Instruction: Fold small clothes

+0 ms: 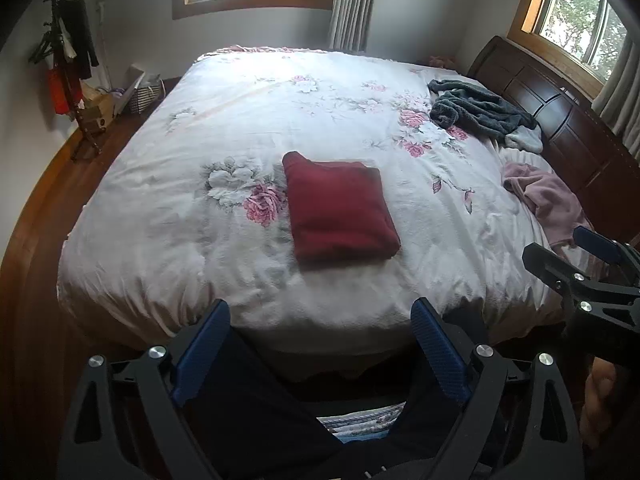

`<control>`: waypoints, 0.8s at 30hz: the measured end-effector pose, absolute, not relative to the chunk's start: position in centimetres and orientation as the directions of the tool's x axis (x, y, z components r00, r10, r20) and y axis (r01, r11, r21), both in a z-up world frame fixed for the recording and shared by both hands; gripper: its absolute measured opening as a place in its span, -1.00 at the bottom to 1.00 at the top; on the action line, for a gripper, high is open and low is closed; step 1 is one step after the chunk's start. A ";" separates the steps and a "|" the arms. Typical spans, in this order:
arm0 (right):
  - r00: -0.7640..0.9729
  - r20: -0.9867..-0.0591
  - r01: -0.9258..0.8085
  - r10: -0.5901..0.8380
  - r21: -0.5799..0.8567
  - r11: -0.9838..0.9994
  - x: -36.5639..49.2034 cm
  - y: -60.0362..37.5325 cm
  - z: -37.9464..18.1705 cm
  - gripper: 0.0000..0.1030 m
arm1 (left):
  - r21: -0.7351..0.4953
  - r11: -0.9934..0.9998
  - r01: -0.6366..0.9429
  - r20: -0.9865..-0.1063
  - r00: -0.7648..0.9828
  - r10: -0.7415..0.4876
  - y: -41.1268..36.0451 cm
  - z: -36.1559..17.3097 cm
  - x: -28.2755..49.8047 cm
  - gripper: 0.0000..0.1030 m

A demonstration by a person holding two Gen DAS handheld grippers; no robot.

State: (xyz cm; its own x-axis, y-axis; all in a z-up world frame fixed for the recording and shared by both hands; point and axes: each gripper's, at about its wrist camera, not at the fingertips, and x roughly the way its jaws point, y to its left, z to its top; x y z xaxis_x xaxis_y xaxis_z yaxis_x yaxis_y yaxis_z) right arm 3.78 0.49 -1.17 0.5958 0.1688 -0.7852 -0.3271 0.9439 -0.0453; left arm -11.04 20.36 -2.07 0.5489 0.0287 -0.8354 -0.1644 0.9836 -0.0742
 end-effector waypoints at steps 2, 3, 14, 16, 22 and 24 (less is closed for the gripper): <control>0.595 -0.786 -0.328 0.170 -0.044 0.944 3.8 0.6 -1.2 0.94 | -0.076 0.983 -0.167 -0.837 0.546 0.028 20.3 -2.1 -11.1 0.79; 0.595 -0.786 -0.326 0.168 -0.045 0.944 3.8 0.6 -1.2 0.94 | -0.078 0.983 -0.166 -0.838 0.546 0.026 20.3 -2.1 -11.0 0.79; 0.597 -0.785 -0.329 0.169 -0.046 0.943 4.1 0.7 -1.4 0.94 | -0.081 0.983 -0.168 -0.838 0.545 0.024 20.5 -2.3 -10.4 0.79; 0.598 -0.784 -0.328 0.169 -0.046 0.943 4.1 0.7 -1.4 0.94 | -0.080 0.983 -0.167 -0.838 0.546 0.024 20.5 -2.3 -10.3 0.79; 0.603 -0.779 -0.334 0.172 -0.051 0.941 4.5 0.8 -1.3 0.94 | -0.079 0.983 -0.166 -0.837 0.546 0.025 20.5 -2.3 -10.3 0.79; 0.607 -0.776 -0.336 0.172 -0.054 0.940 4.6 0.9 -1.2 0.94 | -0.079 0.983 -0.164 -0.838 0.546 0.023 20.6 -2.3 -10.1 0.79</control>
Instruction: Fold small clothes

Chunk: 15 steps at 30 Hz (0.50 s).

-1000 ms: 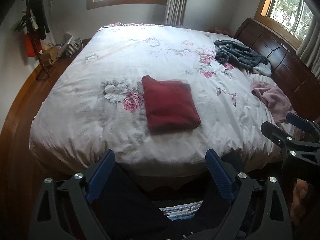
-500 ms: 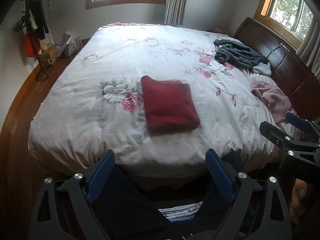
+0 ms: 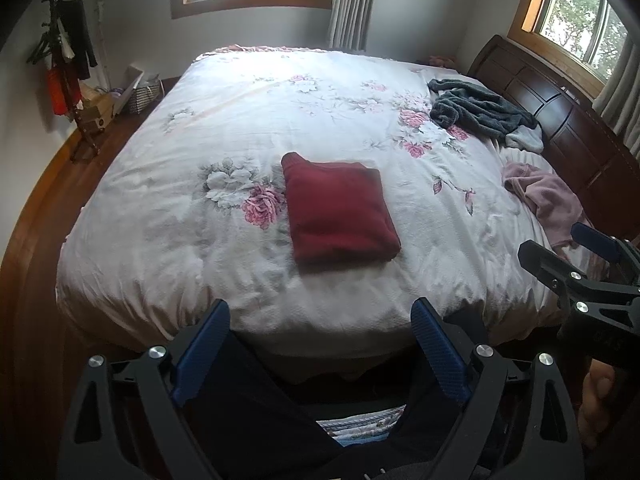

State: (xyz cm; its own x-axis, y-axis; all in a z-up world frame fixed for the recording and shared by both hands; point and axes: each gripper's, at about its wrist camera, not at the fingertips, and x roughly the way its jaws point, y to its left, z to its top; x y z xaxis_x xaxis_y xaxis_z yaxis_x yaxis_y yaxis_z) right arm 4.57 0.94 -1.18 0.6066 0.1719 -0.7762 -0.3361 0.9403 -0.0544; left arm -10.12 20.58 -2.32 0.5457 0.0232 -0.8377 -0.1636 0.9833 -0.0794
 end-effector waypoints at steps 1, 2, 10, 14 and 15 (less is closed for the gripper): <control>0.608 -0.775 -0.337 0.173 -0.055 0.940 4.6 0.9 -1.1 0.94 | -0.079 0.984 -0.160 -0.837 0.546 0.022 20.7 -2.3 -10.0 0.79; 0.610 -0.773 -0.338 0.174 -0.055 0.940 4.6 0.9 -1.1 0.94 | -0.078 0.985 -0.157 -0.836 0.548 0.021 20.7 -2.3 -9.8 0.79; 0.620 -0.766 -0.339 0.169 -0.067 0.939 4.5 1.0 -0.9 0.94 | -0.077 0.985 -0.151 -0.835 0.551 0.020 20.7 -2.2 -9.6 0.79; 0.621 -0.765 -0.338 0.172 -0.064 0.939 4.5 0.9 -0.8 0.94 | -0.078 0.985 -0.152 -0.834 0.552 0.019 20.7 -2.2 -9.7 0.79; 0.620 -0.765 -0.339 0.173 -0.064 0.938 4.5 0.9 -0.9 0.94 | -0.077 0.986 -0.150 -0.833 0.553 0.019 20.8 -2.1 -9.6 0.79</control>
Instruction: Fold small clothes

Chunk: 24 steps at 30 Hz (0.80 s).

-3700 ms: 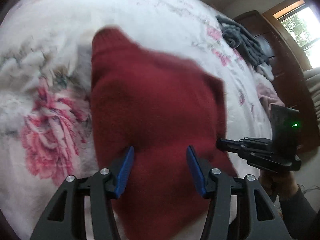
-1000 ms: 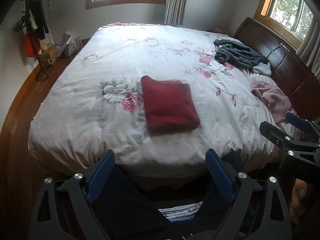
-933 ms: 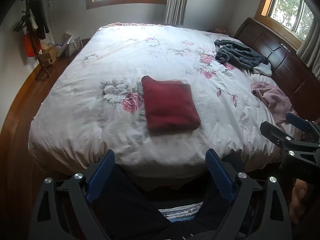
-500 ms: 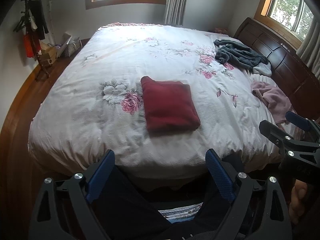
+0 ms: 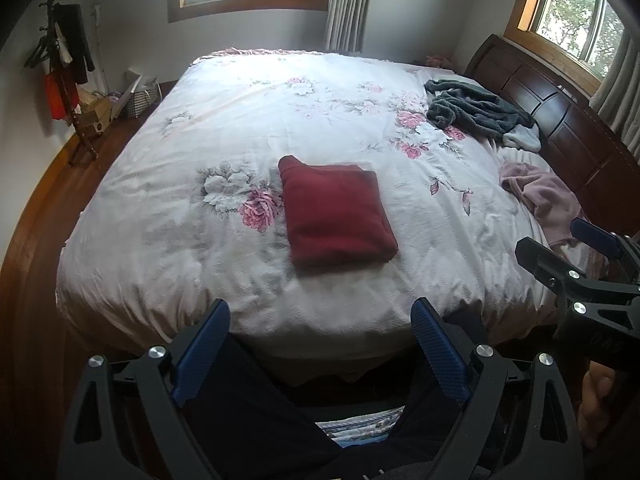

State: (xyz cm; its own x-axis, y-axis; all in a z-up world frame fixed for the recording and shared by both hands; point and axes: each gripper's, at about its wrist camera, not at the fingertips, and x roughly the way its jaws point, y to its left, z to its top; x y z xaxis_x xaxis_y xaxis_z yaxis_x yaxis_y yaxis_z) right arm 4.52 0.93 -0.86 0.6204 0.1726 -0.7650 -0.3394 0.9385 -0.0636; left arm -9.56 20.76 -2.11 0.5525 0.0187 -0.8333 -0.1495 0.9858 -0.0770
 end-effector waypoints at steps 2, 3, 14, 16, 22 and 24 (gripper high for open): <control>0.622 -0.764 -0.339 0.173 -0.064 0.938 4.5 1.0 -0.8 0.94 | -0.078 0.986 -0.148 -0.833 0.554 0.017 20.8 -2.0 -9.5 0.79; 0.622 -0.763 -0.339 0.173 -0.064 0.938 4.5 1.1 -0.8 0.94 | -0.076 0.986 -0.148 -0.833 0.552 0.018 20.8 -2.0 -9.5 0.79; 0.625 -0.761 -0.339 0.175 -0.062 0.939 4.4 1.7 -0.4 0.94 | -0.078 0.986 -0.148 -0.828 0.560 0.018 21.0 -1.5 -9.0 0.79; 0.623 -0.762 -0.339 0.177 -0.059 0.939 4.4 1.7 -0.4 0.94 | -0.077 0.986 -0.150 -0.829 0.559 0.020 21.0 -1.5 -9.0 0.79; 0.621 -0.764 -0.339 0.177 -0.058 0.939 4.5 2.0 -0.3 0.94 | -0.078 0.986 -0.150 -0.832 0.554 0.018 21.0 -1.6 -8.9 0.79; 0.619 -0.765 -0.338 0.177 -0.057 0.939 4.5 2.0 -0.3 0.94 | -0.076 0.986 -0.151 -0.833 0.553 0.020 21.0 -1.7 -9.0 0.79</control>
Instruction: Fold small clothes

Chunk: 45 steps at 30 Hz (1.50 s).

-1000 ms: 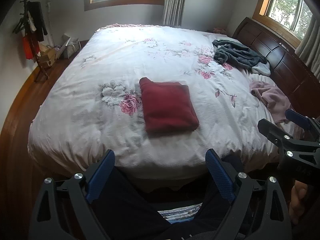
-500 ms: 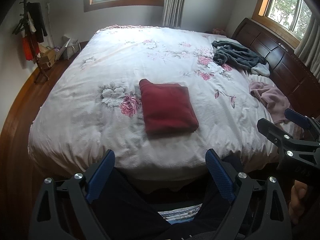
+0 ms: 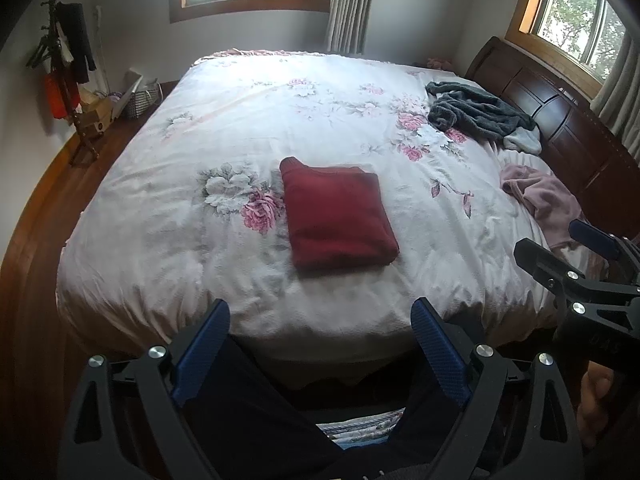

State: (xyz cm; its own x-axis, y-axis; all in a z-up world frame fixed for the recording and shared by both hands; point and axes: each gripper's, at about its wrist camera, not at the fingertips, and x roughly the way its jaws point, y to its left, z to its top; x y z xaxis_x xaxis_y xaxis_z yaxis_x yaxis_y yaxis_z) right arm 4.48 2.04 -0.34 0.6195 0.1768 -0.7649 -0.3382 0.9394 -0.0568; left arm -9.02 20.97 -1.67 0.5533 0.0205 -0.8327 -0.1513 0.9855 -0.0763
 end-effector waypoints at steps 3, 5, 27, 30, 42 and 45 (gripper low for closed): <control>0.620 -0.764 -0.338 0.177 -0.057 0.939 4.5 1.9 -0.4 0.94 | -0.077 0.985 -0.152 -0.833 0.553 0.020 20.9 -1.7 -9.1 0.79; 0.619 -0.765 -0.339 0.178 -0.056 0.939 4.5 1.9 -0.4 0.94 | -0.076 0.986 -0.151 -0.834 0.551 0.020 20.9 -1.8 -9.1 0.79; 0.610 -0.772 -0.327 0.178 -0.040 0.944 4.2 2.0 -2.0 0.94 | -0.069 0.987 -0.147 -0.841 0.540 0.021 20.8 -2.8 -9.2 0.79; 0.610 -0.773 -0.324 0.176 -0.041 0.945 4.2 1.9 -2.1 0.94 | -0.070 0.987 -0.146 -0.841 0.540 0.021 20.8 -2.8 -9.2 0.79; 0.610 -0.773 -0.323 0.175 -0.041 0.946 4.2 1.8 -2.1 0.94 | -0.070 0.987 -0.144 -0.842 0.539 0.019 20.9 -2.9 -9.1 0.79; 0.610 -0.773 -0.323 0.175 -0.040 0.946 4.2 1.8 -2.1 0.94 | -0.069 0.987 -0.145 -0.842 0.539 0.020 20.9 -2.8 -9.1 0.79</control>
